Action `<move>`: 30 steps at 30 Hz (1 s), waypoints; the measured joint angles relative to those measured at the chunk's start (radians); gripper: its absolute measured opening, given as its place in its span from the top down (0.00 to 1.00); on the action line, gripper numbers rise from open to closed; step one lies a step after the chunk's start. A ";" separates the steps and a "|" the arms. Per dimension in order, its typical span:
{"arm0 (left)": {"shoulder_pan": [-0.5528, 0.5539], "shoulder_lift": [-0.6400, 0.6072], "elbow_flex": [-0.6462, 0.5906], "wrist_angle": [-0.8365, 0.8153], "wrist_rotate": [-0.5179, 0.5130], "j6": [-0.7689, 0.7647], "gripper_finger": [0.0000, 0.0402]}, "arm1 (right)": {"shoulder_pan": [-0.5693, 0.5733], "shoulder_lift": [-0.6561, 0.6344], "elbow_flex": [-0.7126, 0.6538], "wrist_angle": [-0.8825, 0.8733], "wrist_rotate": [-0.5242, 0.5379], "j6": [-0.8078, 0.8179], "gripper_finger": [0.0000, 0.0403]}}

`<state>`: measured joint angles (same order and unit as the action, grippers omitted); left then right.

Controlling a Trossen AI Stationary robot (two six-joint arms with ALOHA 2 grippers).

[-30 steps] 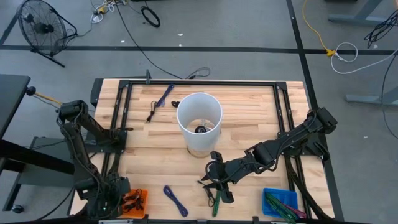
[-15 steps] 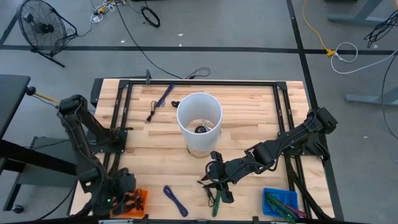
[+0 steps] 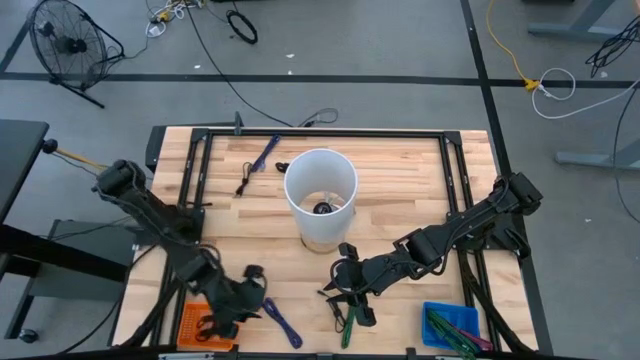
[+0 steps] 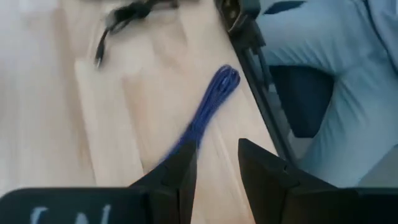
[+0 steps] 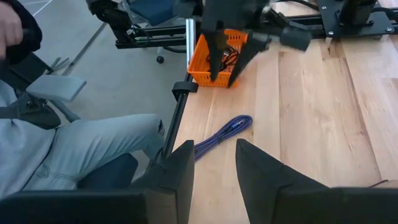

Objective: Pick & Place USB Port
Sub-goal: Put the black and violet charger cable into the blue bin

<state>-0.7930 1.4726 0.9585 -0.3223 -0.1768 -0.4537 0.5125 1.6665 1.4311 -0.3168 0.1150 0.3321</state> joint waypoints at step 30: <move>0.083 0.296 0.000 0.138 0.086 0.203 0.70 | 0.000 0.000 0.000 0.000 0.000 -0.004 0.71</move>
<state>-0.7097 1.7691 0.9585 -0.1845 -0.0910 -0.2508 0.5125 1.6665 1.4311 -0.3164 0.1150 0.3283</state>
